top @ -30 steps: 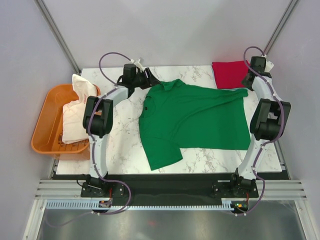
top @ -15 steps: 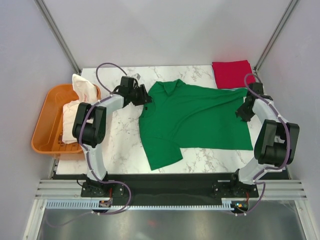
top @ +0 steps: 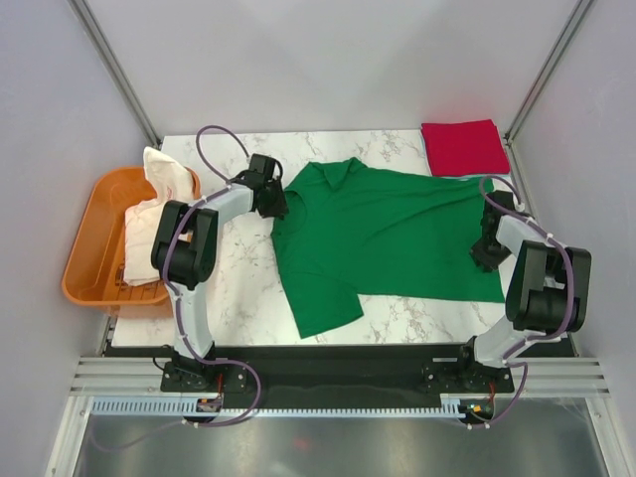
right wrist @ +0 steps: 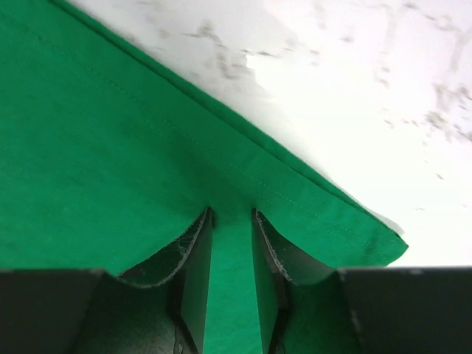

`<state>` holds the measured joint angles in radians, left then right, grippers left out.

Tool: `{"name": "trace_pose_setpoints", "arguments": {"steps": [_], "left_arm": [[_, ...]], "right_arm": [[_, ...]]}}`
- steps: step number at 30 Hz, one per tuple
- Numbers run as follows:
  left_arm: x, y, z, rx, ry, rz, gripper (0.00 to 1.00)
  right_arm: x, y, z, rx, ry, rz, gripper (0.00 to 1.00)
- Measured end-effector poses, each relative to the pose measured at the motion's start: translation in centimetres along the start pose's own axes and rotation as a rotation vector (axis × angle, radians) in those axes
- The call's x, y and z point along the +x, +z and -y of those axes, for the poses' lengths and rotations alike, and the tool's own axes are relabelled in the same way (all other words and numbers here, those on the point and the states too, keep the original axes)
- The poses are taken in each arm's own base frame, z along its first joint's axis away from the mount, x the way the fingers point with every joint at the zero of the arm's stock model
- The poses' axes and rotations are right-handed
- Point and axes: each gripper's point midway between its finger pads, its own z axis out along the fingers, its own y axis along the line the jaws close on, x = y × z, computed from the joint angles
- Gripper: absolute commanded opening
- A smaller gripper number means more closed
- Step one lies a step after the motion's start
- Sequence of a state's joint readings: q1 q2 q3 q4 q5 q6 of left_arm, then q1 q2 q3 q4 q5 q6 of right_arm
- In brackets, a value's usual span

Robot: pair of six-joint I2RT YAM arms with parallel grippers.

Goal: Fold and stack the t-shirts
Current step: Flatten the tshirt out

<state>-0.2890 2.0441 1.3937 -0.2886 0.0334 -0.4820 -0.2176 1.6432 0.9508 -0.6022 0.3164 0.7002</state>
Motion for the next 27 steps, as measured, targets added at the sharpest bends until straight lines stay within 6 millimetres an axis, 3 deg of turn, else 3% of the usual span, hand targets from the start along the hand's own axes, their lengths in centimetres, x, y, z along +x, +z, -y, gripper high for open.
{"name": "trace_pose_setpoints", "arguments": {"steps": [6, 14, 19, 22, 27], "left_arm": [[0.6, -1.2, -2.8, -0.146, -0.045, 0.031, 0.4], [3.2, -4.2, -6.8, -0.313, -0.061, 0.015, 0.45], [3.1, -6.1, -8.0, -0.372, -0.062, 0.006, 0.52], [0.9, -7.9, -6.6, -0.328, -0.067, 0.043, 0.53], [-5.4, -10.1, 0.3, -0.066, -0.067, 0.126, 0.53]], "right_arm": [[0.5, -0.1, 1.2, 0.032, 0.011, 0.022, 0.35], [2.8, -2.7, -1.8, -0.076, -0.092, 0.055, 0.37], [1.9, -3.8, -2.0, -0.082, -0.087, 0.066, 0.4], [0.4, -5.1, -3.1, -0.108, -0.079, 0.087, 0.42], [-4.5, -8.0, -8.2, -0.247, -0.086, 0.162, 0.45]]}}
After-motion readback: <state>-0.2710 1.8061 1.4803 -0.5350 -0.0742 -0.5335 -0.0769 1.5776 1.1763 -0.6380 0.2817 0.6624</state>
